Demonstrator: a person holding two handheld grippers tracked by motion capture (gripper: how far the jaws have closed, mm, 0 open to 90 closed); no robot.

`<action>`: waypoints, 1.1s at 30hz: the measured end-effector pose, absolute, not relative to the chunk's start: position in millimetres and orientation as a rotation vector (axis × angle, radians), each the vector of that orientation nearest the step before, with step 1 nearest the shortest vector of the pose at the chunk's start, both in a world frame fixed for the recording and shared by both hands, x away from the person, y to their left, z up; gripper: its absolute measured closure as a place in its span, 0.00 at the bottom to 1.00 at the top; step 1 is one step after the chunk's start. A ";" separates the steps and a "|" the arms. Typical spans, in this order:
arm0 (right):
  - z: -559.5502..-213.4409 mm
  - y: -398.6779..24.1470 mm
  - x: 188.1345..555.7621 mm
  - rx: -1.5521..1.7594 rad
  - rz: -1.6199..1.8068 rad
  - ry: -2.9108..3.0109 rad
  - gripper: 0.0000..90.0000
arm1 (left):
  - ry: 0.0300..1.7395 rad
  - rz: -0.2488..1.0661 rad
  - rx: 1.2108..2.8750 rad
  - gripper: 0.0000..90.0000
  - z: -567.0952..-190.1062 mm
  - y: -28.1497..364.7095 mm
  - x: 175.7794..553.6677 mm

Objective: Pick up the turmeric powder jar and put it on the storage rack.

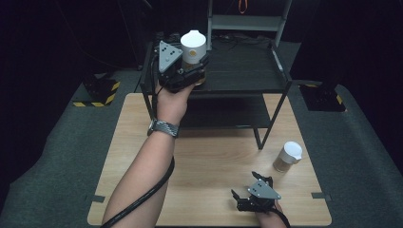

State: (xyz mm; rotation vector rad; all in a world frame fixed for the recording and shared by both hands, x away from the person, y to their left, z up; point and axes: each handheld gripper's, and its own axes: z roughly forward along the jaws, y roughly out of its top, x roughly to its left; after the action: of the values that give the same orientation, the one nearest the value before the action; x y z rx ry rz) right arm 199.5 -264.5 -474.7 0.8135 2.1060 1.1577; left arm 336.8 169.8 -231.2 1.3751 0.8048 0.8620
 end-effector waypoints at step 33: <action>-474.5 -263.8 199.8 0.808 1.154 2.110 0.01 | 0.830 0.845 1.370 0.07 -234.1 163.4 337.0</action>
State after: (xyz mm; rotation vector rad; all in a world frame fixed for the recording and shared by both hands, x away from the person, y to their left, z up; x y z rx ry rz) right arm 199.8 -263.8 -474.5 0.8082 2.1097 1.1541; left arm 337.0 163.4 -234.1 1.3696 0.8299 0.8454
